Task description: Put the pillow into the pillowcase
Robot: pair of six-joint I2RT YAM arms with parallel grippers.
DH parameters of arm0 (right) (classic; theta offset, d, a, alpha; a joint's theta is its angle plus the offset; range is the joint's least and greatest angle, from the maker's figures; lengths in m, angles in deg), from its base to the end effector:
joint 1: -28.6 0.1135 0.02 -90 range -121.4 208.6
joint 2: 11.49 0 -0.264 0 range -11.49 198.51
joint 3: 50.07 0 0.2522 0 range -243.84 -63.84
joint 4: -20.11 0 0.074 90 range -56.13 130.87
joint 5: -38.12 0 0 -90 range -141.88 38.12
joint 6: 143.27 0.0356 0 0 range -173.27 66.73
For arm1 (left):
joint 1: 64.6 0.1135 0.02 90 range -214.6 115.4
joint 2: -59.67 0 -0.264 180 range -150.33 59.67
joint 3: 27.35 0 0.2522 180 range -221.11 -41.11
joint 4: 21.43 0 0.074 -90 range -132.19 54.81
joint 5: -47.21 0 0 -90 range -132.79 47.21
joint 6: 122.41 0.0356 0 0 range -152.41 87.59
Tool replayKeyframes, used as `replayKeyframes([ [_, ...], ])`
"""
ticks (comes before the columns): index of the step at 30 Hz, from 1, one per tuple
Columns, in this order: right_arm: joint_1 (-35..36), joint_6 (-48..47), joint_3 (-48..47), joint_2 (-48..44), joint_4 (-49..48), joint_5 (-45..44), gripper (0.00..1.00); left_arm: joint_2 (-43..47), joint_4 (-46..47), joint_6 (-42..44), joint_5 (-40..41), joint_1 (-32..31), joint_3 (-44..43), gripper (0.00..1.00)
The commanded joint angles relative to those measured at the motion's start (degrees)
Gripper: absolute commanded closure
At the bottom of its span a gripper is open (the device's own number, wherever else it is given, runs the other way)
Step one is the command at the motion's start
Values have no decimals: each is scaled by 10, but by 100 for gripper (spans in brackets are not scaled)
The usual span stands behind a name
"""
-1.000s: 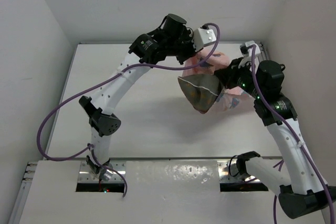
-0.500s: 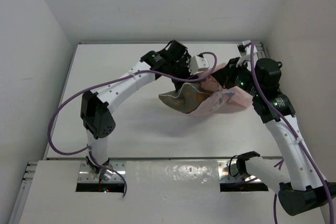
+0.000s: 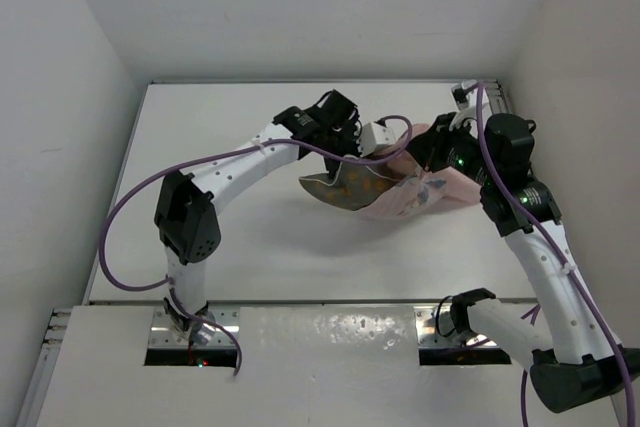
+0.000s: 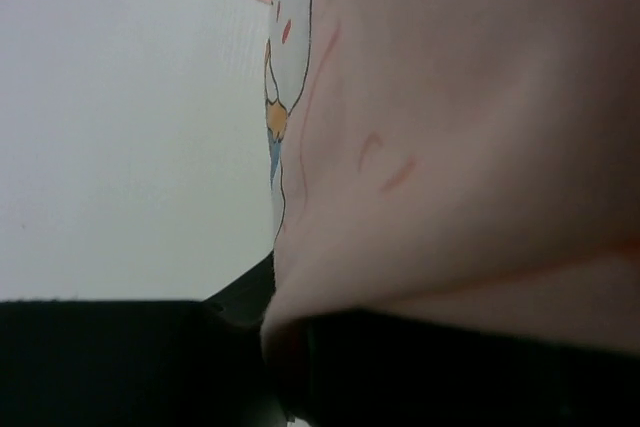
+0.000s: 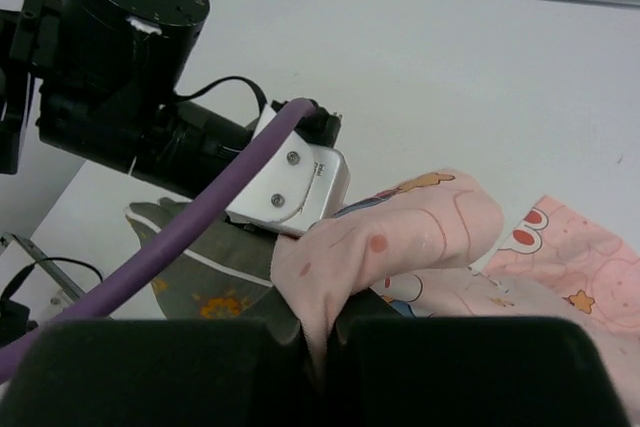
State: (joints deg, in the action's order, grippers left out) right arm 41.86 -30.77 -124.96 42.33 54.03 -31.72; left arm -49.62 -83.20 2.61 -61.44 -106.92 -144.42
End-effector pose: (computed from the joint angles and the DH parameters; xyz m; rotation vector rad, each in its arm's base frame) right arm 0.1960 0.0588 0.3934 -0.1111 1.8429 0.7569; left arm 0.3032 -0.2915 0.3097 1.6648 1.8669 -0.4610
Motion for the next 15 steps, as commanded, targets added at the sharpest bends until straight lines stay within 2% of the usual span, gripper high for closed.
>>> replayKeyframes([
  [1,-3,6,-13,-21,-60,-9,100,4,-43,6,52,5,-2,100],
  [4,-16,22,-36,-33,-40,-43,100,28,-67,-9,157,8,-13,100],
  [5,-17,24,-43,-34,-29,-54,100,58,-43,-13,252,8,-8,100],
  [7,-20,20,-60,-32,4,-73,100,94,2,-13,352,8,-1,100],
  [8,-20,13,-76,-30,17,-95,100,115,25,-8,435,8,-14,100],
  [9,-20,11,-86,-28,29,-104,100,112,20,-4,468,8,-42,100],
  [12,-21,14,-105,-15,56,-117,100,94,-22,15,503,8,-180,100],
  [13,-21,19,-105,-10,52,-109,100,85,-40,19,493,7,-258,100],
  [15,-21,41,-100,-4,21,-73,100,66,-82,22,444,3,-325,100],
])
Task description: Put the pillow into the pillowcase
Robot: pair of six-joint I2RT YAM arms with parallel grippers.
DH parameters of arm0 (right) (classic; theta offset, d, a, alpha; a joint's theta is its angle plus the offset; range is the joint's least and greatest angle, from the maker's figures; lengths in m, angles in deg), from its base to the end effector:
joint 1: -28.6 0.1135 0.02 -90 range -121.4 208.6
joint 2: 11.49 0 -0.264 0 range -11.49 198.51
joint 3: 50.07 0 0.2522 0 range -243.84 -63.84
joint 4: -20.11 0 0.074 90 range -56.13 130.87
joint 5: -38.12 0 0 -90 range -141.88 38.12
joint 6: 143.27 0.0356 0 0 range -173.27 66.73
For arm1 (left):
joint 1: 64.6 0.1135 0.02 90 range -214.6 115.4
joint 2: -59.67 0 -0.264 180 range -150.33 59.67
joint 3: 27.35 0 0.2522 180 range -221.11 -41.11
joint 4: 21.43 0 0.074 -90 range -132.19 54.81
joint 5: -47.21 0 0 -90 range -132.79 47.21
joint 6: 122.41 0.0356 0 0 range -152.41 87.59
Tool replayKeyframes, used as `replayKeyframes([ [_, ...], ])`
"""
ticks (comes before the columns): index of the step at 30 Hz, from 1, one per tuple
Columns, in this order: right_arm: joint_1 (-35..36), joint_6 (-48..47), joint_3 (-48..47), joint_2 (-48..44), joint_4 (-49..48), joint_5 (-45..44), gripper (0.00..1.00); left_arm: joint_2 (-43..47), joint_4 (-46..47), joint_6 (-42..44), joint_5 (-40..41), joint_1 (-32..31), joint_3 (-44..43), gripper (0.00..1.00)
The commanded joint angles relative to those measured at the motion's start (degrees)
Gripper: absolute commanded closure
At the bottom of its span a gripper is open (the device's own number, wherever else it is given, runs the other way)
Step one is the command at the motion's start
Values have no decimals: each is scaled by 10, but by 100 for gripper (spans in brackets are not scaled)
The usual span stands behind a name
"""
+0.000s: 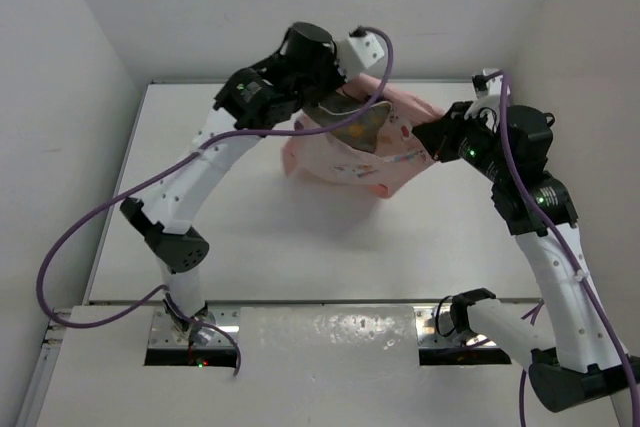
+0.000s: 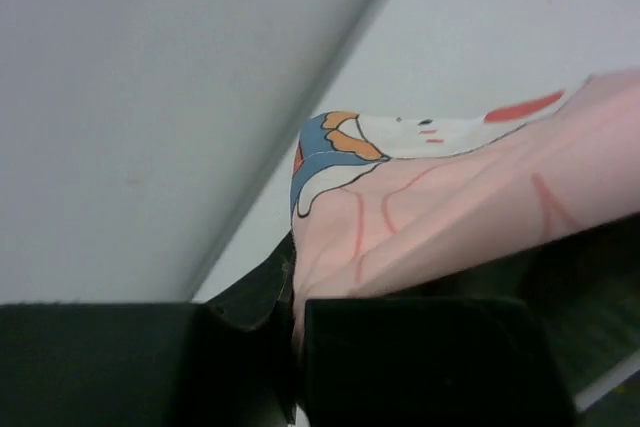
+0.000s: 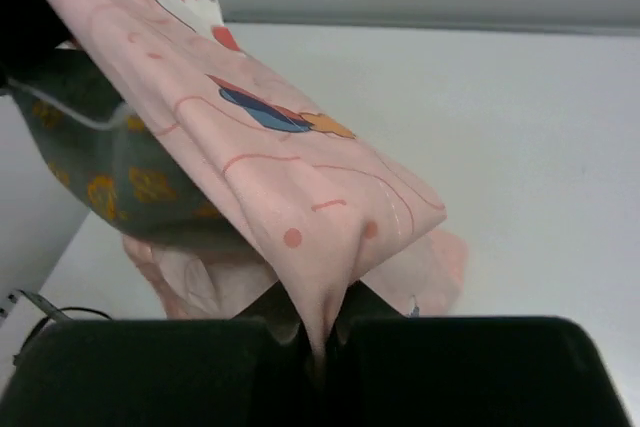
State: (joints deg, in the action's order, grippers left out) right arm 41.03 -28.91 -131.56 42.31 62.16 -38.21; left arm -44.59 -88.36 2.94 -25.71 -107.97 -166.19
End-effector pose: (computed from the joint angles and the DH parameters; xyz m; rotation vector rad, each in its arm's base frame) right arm 0.1863 0.0497 0.4168 0.0212 1.8660 0.6665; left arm 0.2863 -0.2561 0.4547 1.2029 1.7414 0.2348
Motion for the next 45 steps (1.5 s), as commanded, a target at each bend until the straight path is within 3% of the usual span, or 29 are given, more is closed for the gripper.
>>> replayKeyframes([
  [1,-13,33,-29,8,-74,6,100,14,-37,18,71,12,-150,100],
  [2,-7,71,-38,31,-106,40,100,7,-60,11,19,3,-206,100],
  [7,19,92,-78,61,-151,91,100,13,-66,7,1,-9,-246,100],
  [12,40,96,-136,67,-164,80,100,16,-65,11,24,-10,-283,100],
  [18,53,92,-142,43,-176,70,100,19,-48,38,79,-10,-316,100],
  [23,40,49,-155,56,-85,-29,100,25,12,96,168,-10,-175,100],
  [25,31,33,-181,72,-22,-37,100,23,35,90,174,-10,-172,100],
  [27,29,21,-203,69,-11,-18,100,14,39,82,172,-9,-231,100],
  [30,26,17,-187,38,-39,-14,100,11,42,82,185,-9,-278,100],
  [39,23,37,-131,38,-49,16,100,16,-3,51,166,-10,-252,100],
  [45,47,68,-70,43,-78,21,100,-2,33,59,179,-10,-245,100],
])
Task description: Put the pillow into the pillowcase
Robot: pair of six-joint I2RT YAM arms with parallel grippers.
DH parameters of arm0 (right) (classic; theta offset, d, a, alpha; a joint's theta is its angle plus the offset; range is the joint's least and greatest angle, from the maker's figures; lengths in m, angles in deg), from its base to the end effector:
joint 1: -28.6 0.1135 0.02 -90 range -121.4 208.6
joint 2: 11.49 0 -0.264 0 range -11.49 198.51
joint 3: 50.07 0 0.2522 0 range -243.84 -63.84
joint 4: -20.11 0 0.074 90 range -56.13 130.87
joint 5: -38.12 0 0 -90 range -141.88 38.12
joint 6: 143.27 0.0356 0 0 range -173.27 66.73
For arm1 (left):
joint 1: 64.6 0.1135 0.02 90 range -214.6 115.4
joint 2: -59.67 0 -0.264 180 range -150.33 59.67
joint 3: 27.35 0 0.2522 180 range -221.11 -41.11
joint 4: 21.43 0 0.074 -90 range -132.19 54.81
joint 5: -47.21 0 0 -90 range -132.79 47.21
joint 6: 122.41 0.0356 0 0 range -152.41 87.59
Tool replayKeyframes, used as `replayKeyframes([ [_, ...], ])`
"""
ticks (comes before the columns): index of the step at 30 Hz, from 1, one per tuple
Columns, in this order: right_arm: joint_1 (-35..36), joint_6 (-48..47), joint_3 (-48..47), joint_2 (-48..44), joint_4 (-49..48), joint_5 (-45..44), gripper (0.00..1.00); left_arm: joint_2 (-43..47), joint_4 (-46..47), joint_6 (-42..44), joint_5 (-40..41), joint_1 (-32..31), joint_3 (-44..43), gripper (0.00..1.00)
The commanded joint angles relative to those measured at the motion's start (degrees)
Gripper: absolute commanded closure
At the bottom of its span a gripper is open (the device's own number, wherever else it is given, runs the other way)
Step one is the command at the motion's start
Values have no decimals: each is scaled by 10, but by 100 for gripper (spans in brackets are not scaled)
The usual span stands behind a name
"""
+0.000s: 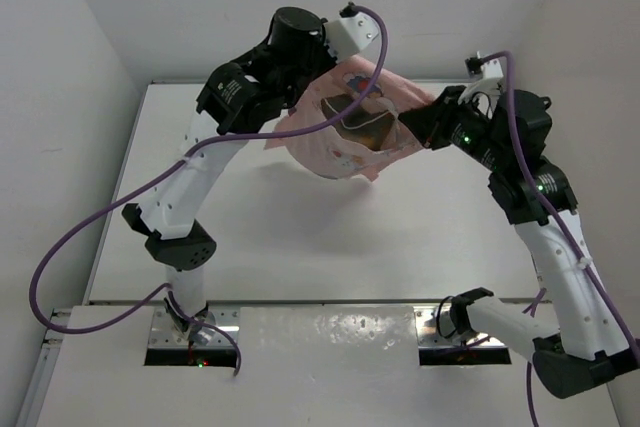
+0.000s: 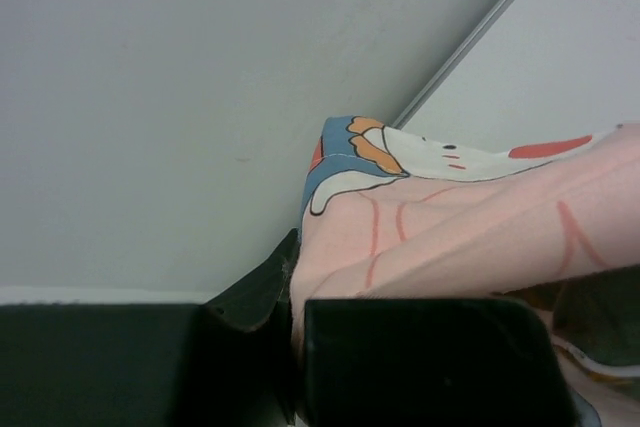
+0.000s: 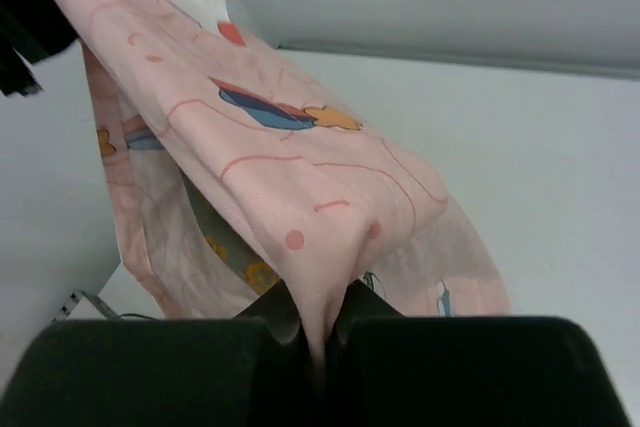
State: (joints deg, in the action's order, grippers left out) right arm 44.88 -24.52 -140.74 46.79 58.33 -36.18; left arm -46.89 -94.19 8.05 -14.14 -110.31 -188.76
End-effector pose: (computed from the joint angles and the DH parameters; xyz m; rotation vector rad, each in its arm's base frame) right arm 0.1911 0.0658 0.4622 -0.0261 1.7355 0.8150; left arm 0.2500 -0.2319 0.5404 1.0029 1.5707 0.4063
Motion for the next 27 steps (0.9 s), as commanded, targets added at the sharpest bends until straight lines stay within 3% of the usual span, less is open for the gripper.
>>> replayKeyframes([
  [1,19,30,27,-2,-54,0,100,18,99,9,76,13,-22,100],
  [5,57,27,0,36,-61,-7,100,5,148,-6,114,13,-20,100],
  [15,211,-30,-168,146,8,-73,100,29,85,-161,-29,14,0,100],
  [22,321,-45,-173,95,-34,-154,100,54,47,-159,4,8,-151,100],
  [25,332,-60,-164,92,-24,-182,100,54,56,-138,17,8,-158,100],
  [27,316,-51,-150,89,-18,-193,100,55,58,-127,25,7,-119,100],
])
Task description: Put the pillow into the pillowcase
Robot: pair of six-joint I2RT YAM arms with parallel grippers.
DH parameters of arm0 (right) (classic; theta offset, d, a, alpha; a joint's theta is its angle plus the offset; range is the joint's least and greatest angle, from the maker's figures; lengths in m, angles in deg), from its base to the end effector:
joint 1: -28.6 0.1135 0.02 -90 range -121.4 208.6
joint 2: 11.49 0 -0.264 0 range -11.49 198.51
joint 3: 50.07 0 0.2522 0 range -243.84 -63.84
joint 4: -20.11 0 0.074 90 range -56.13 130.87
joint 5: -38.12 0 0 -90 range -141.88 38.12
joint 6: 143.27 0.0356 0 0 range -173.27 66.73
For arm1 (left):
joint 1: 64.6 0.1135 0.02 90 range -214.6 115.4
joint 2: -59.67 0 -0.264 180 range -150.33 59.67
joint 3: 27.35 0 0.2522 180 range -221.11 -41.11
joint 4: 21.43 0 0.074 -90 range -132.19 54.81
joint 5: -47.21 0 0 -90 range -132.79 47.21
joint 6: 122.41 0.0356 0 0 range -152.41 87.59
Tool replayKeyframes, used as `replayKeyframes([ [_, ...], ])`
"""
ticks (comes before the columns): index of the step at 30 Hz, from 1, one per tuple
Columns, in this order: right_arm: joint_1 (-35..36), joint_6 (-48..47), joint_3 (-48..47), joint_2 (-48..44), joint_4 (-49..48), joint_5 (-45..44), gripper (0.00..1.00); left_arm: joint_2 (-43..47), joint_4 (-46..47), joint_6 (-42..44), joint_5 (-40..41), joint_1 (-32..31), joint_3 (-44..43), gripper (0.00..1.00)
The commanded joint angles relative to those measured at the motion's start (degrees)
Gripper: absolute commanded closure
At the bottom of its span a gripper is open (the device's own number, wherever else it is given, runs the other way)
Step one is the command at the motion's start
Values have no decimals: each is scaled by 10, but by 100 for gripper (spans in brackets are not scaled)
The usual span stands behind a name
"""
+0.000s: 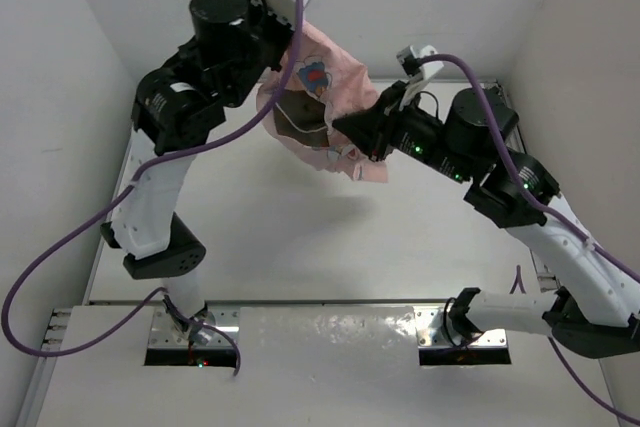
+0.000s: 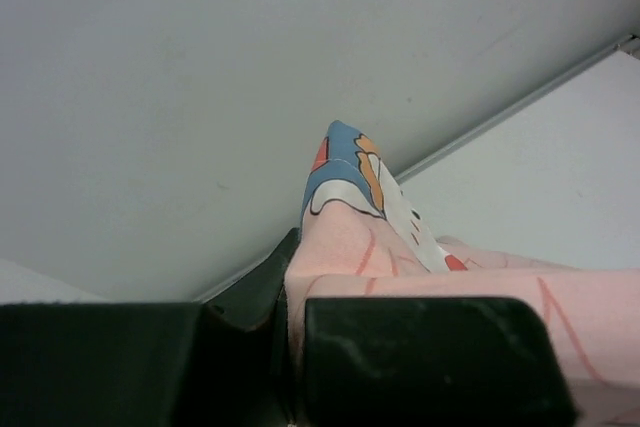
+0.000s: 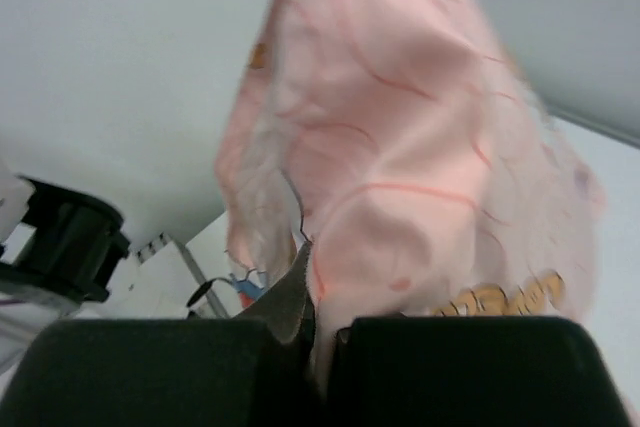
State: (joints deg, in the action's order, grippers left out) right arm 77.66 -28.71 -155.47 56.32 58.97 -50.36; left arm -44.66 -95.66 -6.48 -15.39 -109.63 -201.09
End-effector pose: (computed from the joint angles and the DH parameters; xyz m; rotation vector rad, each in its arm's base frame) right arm 0.1498 0.1741 0.5094 -0.3798 1.6460 1.0078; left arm 0.2090 -0.1860 0.5965 0.6397 1.5181 0.1413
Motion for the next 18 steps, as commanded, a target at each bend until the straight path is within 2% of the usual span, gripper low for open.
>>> replayKeyframes([
  [1,-17,-4,14,-8,-23,-67,100,31,74,20,35,2,21,100],
  [4,-59,23,49,-22,-15,-85,100,23,98,39,36,1,100,100],
  [5,-89,33,57,-24,-7,-83,100,19,111,57,52,1,151,100],
  [7,-129,64,86,-29,2,-72,100,9,166,74,66,2,205,100],
  [8,-173,77,94,-30,13,-64,100,4,183,88,72,3,249,100],
  [11,-263,122,143,-21,27,-17,100,-24,255,105,78,7,308,100],
  [12,-282,127,176,-19,24,0,100,-40,289,106,81,8,319,100],
  [15,-351,144,233,-6,5,40,100,-66,314,98,73,14,328,100],
  [18,-409,159,234,16,0,90,100,-80,315,96,63,22,302,100],
])
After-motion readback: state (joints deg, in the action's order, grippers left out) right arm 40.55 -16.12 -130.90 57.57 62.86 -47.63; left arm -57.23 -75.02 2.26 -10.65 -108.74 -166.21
